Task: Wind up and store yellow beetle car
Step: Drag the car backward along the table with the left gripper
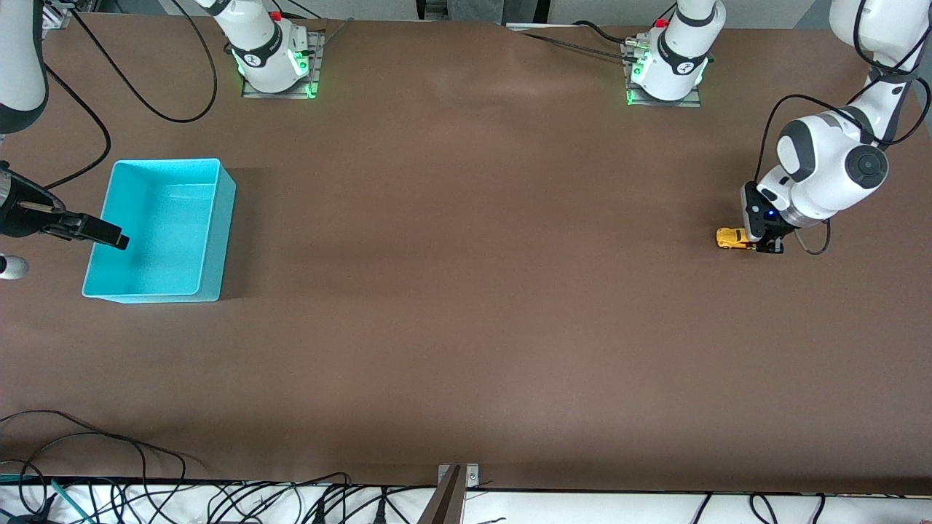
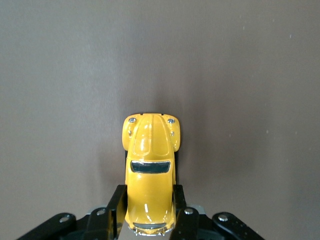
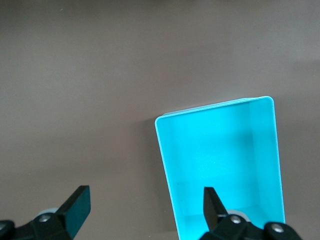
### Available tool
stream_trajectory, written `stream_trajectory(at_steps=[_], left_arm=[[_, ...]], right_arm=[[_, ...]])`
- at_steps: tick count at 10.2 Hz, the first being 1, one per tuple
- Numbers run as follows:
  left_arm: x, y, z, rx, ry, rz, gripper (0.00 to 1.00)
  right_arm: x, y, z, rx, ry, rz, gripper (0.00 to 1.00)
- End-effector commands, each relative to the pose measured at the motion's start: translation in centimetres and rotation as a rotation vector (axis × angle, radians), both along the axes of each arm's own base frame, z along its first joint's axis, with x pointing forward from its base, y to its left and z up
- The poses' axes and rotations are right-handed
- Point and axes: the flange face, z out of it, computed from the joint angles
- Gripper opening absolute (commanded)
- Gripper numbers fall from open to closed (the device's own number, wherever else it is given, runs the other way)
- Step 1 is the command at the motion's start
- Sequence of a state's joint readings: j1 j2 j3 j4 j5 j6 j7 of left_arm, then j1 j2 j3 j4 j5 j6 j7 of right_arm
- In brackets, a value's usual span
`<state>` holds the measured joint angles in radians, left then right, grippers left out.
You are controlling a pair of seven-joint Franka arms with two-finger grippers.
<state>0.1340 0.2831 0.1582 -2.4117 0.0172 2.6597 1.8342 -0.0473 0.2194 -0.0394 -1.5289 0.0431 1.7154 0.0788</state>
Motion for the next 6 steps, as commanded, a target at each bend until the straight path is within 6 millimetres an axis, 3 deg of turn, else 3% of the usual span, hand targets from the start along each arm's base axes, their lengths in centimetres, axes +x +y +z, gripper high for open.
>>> stream_trajectory(at_steps=[1, 6], left_arm=[[-0.40, 0.79, -2.24, -0.007, 0.039, -0.012, 0.00], [-0.44, 0.92, -2.23, -0.035, 0.026, 0.059, 0.00]], right_arm=[[0.22, 0.10, 0.11, 0.018, -0.005, -0.003, 1.00], [0.34, 0.09, -0.27, 0.018, 0.001, -0.003, 1.00]])
